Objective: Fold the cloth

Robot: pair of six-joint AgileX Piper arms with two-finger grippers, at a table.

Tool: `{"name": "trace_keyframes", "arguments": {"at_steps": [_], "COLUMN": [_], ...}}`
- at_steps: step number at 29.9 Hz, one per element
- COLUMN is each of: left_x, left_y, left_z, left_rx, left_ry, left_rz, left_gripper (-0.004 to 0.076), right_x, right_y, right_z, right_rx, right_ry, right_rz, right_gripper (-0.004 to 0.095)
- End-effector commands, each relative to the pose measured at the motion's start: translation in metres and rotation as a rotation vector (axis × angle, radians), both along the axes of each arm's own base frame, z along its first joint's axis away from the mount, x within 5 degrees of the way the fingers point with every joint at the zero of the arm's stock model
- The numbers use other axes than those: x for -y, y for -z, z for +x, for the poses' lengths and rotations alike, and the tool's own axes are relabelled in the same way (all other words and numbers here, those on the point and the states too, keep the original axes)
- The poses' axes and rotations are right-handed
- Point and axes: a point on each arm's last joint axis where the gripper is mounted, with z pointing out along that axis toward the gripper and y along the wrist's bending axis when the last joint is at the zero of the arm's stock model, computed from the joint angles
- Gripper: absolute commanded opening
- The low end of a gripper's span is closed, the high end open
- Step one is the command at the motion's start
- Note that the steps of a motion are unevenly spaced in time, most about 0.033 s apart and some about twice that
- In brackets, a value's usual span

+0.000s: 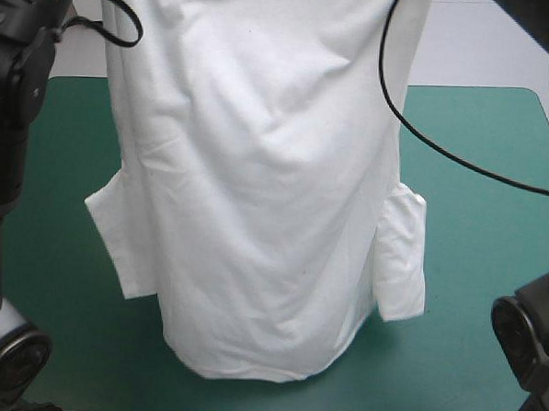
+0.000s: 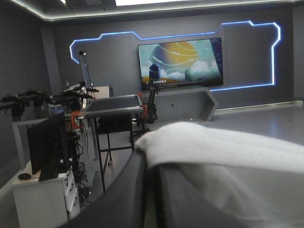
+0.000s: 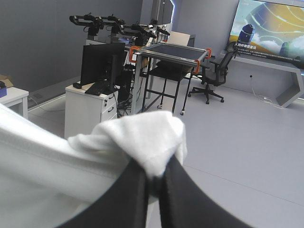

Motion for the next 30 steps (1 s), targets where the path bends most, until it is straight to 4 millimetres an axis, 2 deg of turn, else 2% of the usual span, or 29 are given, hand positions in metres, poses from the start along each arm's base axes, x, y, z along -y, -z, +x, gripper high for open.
{"name": "trace_keyframes", "arguments": {"at_steps": [1, 3, 7, 10, 14, 17, 24, 30], "left_x": [-0.024, -0.035, -0.048, -0.046, -0.038, -0.031, -0.018, -0.014], "left_y": [-0.012, -0.011, -0.019, -0.018, 0.009, 0.036, 0.109, 0.174], "left_z": [0.015, 0.035, 0.042, 0.046, 0.081, 0.112, 0.174, 0.211], "left_rx": [0.150, 0.207, 0.346, 0.333, 0.169, 0.030, -0.304, -0.621], "left_ry": [0.058, 0.109, 0.167, 0.155, 0.149, 0.139, 0.113, 0.062], "left_rz": [-0.122, -0.183, -0.225, -0.164, -0.120, -0.088, -0.012, -0.061], "left_gripper": [-0.0009, -0.0009, -0.0009, -0.0009, -0.0009, -0.0009, -0.0009, -0.0009], "right_x": [0.001, 0.000, 0.001, 0.003, 0.002, 0.003, 0.014, 0.018], "right_y": [-0.018, -0.021, -0.029, -0.026, -0.008, 0.019, 0.108, 0.172], "right_z": [0.008, 0.018, 0.018, 0.021, 0.039, 0.067, 0.142, 0.178], "right_rx": [0.249, 0.360, 0.501, 0.463, 0.293, 0.117, -0.368, -0.642], "right_ry": [0.033, 0.059, 0.075, 0.097, 0.113, 0.146, 0.234, 0.278], "right_rz": [0.075, 0.090, 0.149, 0.146, 0.119, 0.078, 0.095, -0.018], "right_gripper": [-0.0016, -0.0017, -0.0011, -0.0011, -0.0012, -0.0013, -0.0013, -0.0013]}}
